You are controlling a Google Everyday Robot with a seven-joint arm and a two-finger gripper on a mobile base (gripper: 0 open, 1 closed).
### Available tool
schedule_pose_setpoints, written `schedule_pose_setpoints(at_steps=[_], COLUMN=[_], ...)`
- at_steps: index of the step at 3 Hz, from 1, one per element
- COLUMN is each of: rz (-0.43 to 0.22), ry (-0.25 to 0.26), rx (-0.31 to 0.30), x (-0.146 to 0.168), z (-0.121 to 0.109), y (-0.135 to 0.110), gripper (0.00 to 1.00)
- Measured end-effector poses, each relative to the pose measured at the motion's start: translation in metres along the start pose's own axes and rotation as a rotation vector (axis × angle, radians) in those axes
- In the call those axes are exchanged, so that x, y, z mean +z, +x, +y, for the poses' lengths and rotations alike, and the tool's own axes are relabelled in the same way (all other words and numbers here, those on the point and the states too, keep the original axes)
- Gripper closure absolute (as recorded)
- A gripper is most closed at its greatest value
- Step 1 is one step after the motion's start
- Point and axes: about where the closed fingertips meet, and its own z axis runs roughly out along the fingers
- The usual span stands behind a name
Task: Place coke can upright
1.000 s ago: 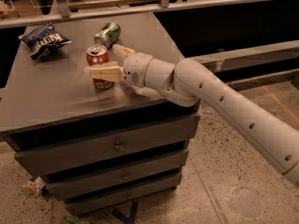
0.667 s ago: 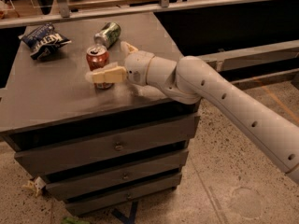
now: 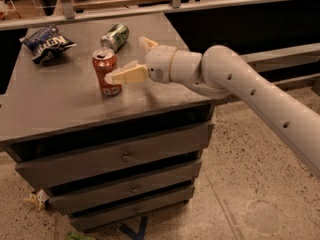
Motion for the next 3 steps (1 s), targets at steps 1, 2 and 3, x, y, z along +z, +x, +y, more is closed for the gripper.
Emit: schedule_pose_setpoints(at_steps=[1, 2, 3], rz=[0.058, 0.151, 0.159], ry=[0.021, 0.075, 0.083], rx=[-0.037, -0.057, -0.055], x=[-0.026, -0.056, -0.059], z=[-0.015, -0.032, -0.035], y=[0.003, 0.009, 0.012], gripper=[0.00, 0.00, 0.00])
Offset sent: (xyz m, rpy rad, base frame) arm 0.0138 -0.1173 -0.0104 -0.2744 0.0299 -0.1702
